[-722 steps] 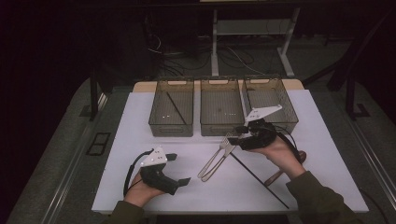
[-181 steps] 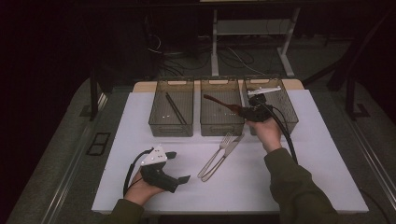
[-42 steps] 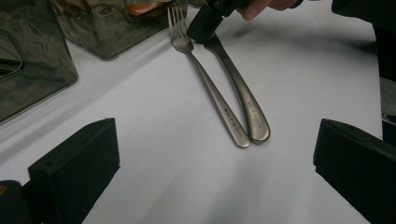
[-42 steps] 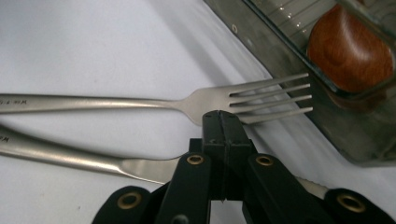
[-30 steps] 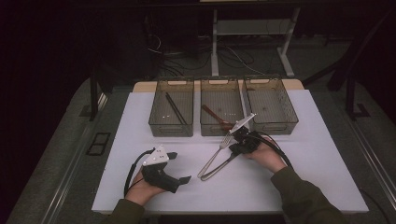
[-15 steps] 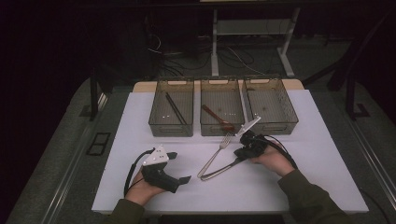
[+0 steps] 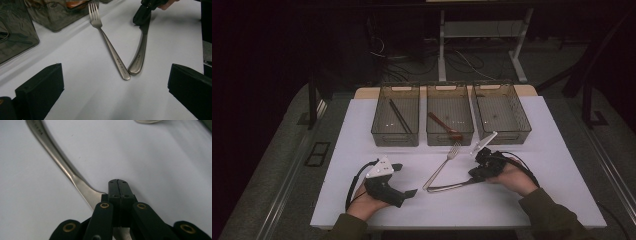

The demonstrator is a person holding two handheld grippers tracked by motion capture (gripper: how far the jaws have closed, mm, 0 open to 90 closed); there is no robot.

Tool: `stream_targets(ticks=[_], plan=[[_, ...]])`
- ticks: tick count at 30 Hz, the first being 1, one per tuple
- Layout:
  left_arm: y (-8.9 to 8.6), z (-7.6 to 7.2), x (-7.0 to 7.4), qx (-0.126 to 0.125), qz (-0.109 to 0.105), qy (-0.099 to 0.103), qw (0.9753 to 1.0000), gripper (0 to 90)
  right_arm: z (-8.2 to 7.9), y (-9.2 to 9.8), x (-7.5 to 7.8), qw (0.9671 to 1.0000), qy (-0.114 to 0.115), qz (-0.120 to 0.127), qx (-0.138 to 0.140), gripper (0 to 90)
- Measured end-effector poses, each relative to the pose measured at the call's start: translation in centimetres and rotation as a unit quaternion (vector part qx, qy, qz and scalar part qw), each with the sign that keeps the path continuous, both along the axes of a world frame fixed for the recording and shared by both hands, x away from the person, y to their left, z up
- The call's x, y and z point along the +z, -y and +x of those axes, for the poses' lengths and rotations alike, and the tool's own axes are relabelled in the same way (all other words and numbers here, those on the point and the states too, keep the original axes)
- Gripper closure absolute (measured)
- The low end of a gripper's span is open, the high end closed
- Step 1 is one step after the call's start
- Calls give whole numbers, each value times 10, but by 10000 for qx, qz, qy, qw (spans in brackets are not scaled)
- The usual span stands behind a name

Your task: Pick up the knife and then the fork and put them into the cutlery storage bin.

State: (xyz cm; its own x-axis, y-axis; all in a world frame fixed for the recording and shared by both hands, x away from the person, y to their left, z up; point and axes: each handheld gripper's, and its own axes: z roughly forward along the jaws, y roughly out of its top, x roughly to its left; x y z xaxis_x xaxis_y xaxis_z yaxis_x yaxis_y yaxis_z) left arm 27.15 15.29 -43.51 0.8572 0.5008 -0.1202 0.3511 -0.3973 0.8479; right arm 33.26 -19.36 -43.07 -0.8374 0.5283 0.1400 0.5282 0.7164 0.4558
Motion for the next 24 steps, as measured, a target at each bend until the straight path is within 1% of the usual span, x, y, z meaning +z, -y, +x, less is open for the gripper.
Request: stream_targets(ticks=[1,2,4,5,8,10,11,12,13,14,16,17,18,21,23,24], plan=[[0,0,0,-1,0,-1,10000,0,-2,1,0,10000,-24,-7,16,892],[0,0,0,-2,8,-14,10000,0,-3,2,0,9999,16,-31,101,892],[0,1,0,9,-2,-19,10000,0,-7,3,0,9999,-42,-20,125,892],[-1,1,0,2,1,-14,10000,0,-8,4,0,9998,-28,-33,180,891],[-1,1,0,8,-16,0,10000,0,-8,6,1,9997,-59,35,220,890],[-1,0,1,-5,11,3,10000,0,-8,8,4,9996,-71,159,206,888],[-1,0,1,-7,3,6,10000,0,-8,9,5,9993,-41,236,278,863],[-1,0,1,-6,-2,4,10000,0,-8,9,8,9991,-46,289,303,818],[-1,0,1,-9,5,4,10000,0,-8,9,10,9988,11,332,373,794],[-1,0,1,-7,6,0,10000,0,-9,9,11,9984,10,367,429,780],[-1,1,1,-8,0,-1,10000,0,-10,9,13,9977,76,416,525,715],[-1,1,1,-7,-3,-6,10000,0,-10,8,14,9971,67,466,600,695],[-1,1,1,-7,-3,-7,10000,0,-11,8,14,9965,68,484,671,660],[0,0,1,-8,-40,0,10000,0,-13,4,16,9957,99,502,771,606],[0,0,1,-8,-39,5,10000,0,-14,1,19,9958,167,429,797,587],[0,0,1,-7,-37,8,10000,0,-14,-1,20,9951,211,451,858,569]])
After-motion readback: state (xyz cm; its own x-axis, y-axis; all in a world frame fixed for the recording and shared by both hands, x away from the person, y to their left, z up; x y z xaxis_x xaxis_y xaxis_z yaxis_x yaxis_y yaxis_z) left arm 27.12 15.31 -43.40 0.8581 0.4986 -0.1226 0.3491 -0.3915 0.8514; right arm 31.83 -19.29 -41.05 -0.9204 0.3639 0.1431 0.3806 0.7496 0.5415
